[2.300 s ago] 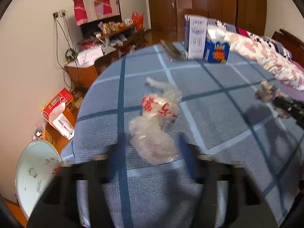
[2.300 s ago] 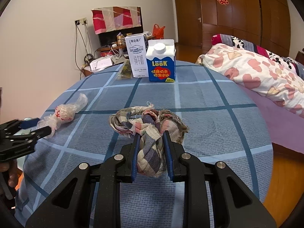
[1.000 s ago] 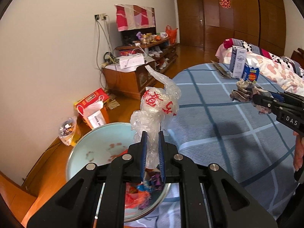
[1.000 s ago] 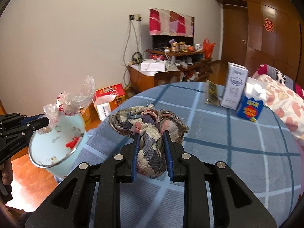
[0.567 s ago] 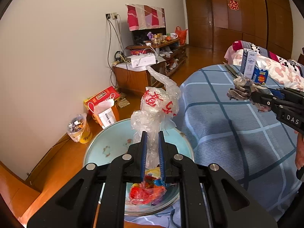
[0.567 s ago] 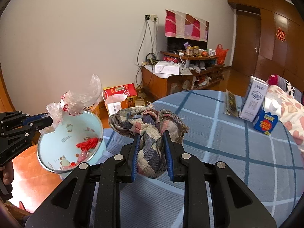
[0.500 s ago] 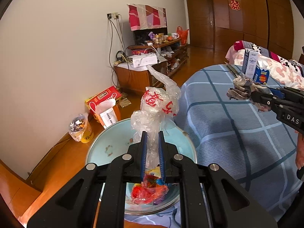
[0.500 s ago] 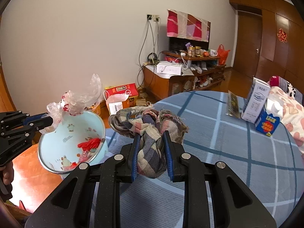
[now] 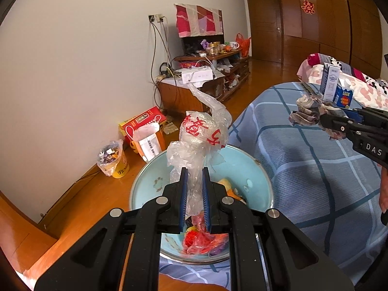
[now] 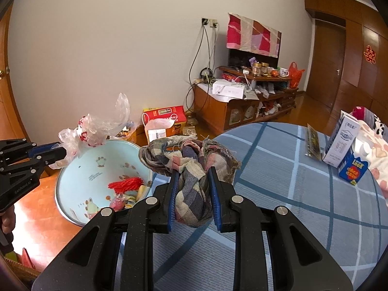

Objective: Organize soft objects

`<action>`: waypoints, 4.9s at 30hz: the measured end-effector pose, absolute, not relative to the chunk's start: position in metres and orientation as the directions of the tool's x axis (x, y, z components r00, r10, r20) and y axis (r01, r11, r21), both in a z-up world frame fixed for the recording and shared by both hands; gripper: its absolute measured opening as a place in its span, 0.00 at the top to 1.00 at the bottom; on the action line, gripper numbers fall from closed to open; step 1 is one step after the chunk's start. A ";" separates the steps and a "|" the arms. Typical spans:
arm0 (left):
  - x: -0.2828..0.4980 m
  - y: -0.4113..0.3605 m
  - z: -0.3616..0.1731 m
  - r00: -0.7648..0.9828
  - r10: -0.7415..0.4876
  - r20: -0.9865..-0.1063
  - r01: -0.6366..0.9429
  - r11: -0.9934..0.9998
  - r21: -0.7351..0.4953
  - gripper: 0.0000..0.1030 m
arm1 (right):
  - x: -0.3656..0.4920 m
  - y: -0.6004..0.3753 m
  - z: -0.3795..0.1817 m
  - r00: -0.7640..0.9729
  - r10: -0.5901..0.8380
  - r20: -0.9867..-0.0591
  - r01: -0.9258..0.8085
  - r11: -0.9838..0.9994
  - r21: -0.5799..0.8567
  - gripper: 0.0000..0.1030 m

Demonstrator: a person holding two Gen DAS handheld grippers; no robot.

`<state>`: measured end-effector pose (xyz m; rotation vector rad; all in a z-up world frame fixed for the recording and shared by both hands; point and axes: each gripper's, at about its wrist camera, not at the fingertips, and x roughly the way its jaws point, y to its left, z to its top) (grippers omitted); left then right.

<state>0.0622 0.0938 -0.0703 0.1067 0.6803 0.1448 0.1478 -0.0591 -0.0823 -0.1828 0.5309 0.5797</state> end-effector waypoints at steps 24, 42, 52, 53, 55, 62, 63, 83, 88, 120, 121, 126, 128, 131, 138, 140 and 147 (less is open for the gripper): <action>0.052 0.127 -0.078 0.746 0.248 -0.618 -0.186 0.969 0.164 0.89 | 0.147 -0.010 -0.079 0.672 0.518 -0.530 -0.636 0.770 -0.054 0.76; 0.048 0.142 -0.080 0.735 0.295 -0.611 -0.226 0.955 0.191 0.89 | 0.146 0.006 -0.082 0.653 0.536 -0.535 -0.666 0.743 -0.068 0.76; 0.047 0.144 -0.081 0.729 0.304 -0.614 -0.235 0.953 0.192 0.89 | 0.145 0.011 -0.082 0.647 0.541 -0.538 -0.672 0.737 -0.067 0.76; 0.047 0.144 -0.081 0.728 0.304 -0.614 -0.236 0.953 0.192 0.89 | 0.145 0.012 -0.083 0.646 0.541 -0.538 -0.673 0.736 -0.068 0.76; 0.047 0.145 -0.081 0.728 0.306 -0.614 -0.239 0.952 0.191 0.89 | 0.145 0.013 -0.082 0.644 0.543 -0.539 -0.676 0.733 -0.070 0.76; 0.047 0.147 -0.080 0.727 0.305 -0.615 -0.245 0.952 0.184 0.89 | 0.144 0.018 -0.082 0.637 0.549 -0.541 -0.685 0.725 -0.072 0.76; 0.047 0.147 -0.080 0.728 0.304 -0.615 -0.244 0.953 0.182 0.89 | 0.144 0.018 -0.082 0.636 0.549 -0.542 -0.686 0.724 -0.073 0.76; 0.028 0.128 -0.047 0.812 0.272 -0.516 -0.244 0.962 0.123 0.25 | 0.128 -0.034 -0.066 0.682 0.558 -0.473 -0.629 0.777 0.008 0.38; 0.022 0.121 -0.035 0.829 0.311 -0.465 -0.281 0.950 0.134 0.12 | 0.116 -0.058 -0.056 0.721 0.540 -0.435 -0.592 0.806 0.019 0.33; 0.014 0.109 -0.022 0.851 0.268 -0.452 -0.250 0.963 0.101 0.06 | 0.094 -0.102 -0.036 0.785 0.503 -0.360 -0.525 0.850 0.043 0.29; 0.014 0.109 -0.022 0.851 0.268 -0.452 -0.249 0.963 0.102 0.06 | 0.095 -0.101 -0.036 0.786 0.503 -0.360 -0.525 0.850 0.042 0.29; 0.014 0.111 -0.021 0.850 0.272 -0.451 -0.253 0.962 0.102 0.06 | 0.094 -0.100 -0.036 0.784 0.505 -0.362 -0.527 0.849 0.043 0.29; 0.014 0.111 -0.021 0.849 0.271 -0.453 -0.253 0.962 0.102 0.06 | 0.093 -0.099 -0.037 0.782 0.507 -0.362 -0.530 0.847 0.043 0.29; 0.014 0.111 -0.021 0.850 0.272 -0.452 -0.253 0.962 0.103 0.06 | 0.093 -0.097 -0.038 0.780 0.510 -0.363 -0.534 0.845 0.041 0.29; 0.015 0.114 -0.023 0.848 0.275 -0.454 -0.255 0.961 0.107 0.06 | 0.093 -0.095 -0.040 0.779 0.511 -0.364 -0.535 0.844 0.038 0.29; 0.015 0.115 -0.025 0.845 0.277 -0.457 -0.255 0.961 0.110 0.06 | 0.094 -0.095 -0.040 0.779 0.510 -0.365 -0.535 0.844 0.036 0.29; 0.017 0.112 -0.027 0.840 0.292 -0.458 -0.263 0.956 0.127 0.06 | 0.093 -0.095 -0.040 0.779 0.510 -0.364 -0.536 0.844 0.036 0.28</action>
